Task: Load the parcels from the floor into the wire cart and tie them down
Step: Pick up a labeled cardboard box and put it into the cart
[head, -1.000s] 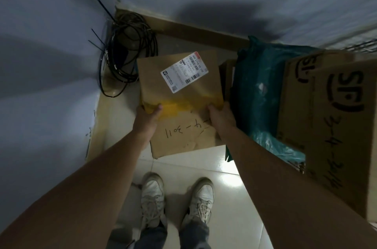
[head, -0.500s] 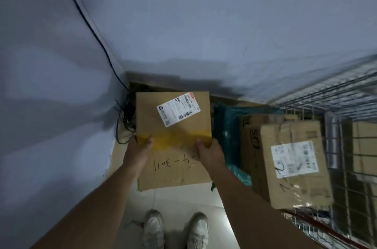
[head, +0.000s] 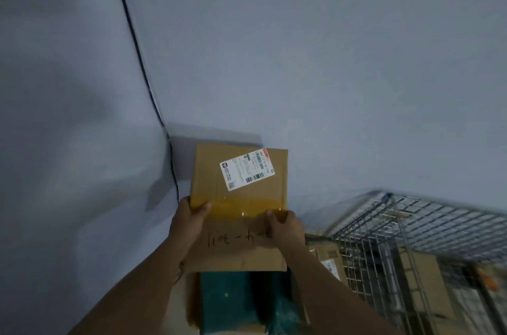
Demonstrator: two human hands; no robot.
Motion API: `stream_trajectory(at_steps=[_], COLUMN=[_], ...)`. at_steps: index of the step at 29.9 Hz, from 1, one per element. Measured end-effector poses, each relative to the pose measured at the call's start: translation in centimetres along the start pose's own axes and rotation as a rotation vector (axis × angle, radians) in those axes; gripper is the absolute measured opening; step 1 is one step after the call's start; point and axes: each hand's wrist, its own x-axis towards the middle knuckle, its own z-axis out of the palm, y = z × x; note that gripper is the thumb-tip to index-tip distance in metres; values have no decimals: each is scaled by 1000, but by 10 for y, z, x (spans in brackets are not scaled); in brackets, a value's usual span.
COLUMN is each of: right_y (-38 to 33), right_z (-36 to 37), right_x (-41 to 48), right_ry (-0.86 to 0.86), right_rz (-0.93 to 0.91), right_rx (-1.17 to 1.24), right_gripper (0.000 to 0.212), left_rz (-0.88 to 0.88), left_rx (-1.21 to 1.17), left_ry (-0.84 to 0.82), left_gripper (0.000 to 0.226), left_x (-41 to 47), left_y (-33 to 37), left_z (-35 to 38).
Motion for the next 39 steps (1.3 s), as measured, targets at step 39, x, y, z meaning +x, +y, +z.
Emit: stream_trajectory(at_steps=[39], right_y=[-135], right_z=[-600], right_x=[-359], right_ry=[1108], right_rz=[-308], right_rx=[316], right_gripper=[40], left_rz=[978], left_rx=[-123], left_ry=[-407], left_gripper=[45], left_x=[-419], left_y=[571], left_z=[84])
